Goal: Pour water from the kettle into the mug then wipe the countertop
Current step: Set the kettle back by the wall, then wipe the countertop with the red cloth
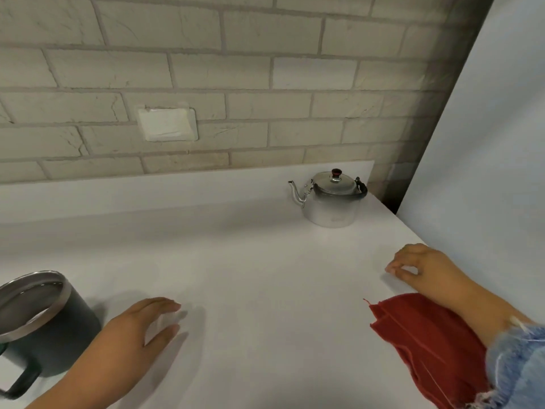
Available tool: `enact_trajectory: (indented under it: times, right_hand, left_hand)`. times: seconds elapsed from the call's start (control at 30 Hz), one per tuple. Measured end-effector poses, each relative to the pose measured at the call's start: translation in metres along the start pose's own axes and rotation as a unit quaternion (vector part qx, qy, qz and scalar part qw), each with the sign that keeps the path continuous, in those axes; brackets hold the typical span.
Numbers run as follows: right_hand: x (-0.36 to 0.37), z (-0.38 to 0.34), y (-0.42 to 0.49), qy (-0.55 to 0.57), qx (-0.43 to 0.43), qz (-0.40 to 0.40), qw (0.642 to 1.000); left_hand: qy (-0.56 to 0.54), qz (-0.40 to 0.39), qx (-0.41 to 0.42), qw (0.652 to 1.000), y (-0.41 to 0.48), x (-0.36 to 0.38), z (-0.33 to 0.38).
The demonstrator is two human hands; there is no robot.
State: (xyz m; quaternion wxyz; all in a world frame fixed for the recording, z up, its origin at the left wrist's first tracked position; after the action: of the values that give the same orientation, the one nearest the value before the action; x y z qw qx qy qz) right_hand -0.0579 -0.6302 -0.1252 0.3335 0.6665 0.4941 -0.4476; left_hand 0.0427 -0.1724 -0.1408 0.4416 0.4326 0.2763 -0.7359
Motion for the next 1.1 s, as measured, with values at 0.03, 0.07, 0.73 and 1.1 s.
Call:
enact_trajectory:
  times: [0.03, 0.07, 0.73, 1.1]
  right_hand:
    - [0.003, 0.004, -0.015, 0.002, 0.001, -0.023, 1.0]
    - [0.005, 0.009, -0.03, 0.002, 0.006, -0.035, 0.999]
    - [0.14, -0.141, -0.053, -0.168, 0.056, -0.058, 0.982]
    - [0.186, -0.287, -0.098, 0.151, -0.311, -0.127, 0.93]
  left_hand:
    - [-0.011, -0.004, 0.008, 1.0, -0.003, 0.0, 0.003]
    - [-0.02, -0.008, 0.012, 1.0, -0.005, -0.001, 0.005]
    - [-0.09, 0.014, -0.031, 0.995, -0.06, -0.013, -0.041]
    - [-0.085, 0.015, -0.041, 0.995, -0.086, -0.03, -0.073]
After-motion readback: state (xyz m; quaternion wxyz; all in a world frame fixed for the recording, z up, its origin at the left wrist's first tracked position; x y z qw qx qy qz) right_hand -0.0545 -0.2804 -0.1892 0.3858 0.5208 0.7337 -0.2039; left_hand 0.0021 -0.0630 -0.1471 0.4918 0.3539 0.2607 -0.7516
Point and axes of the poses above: each hand's wrist, its own y-axis towards the middle knuckle, its own x-axis out of the palm, z = x × y, the point moved 2 cm from there along y, towards the middle knuckle, and after that the axes turned 2 degrees about -z, right-handed, at the moved point
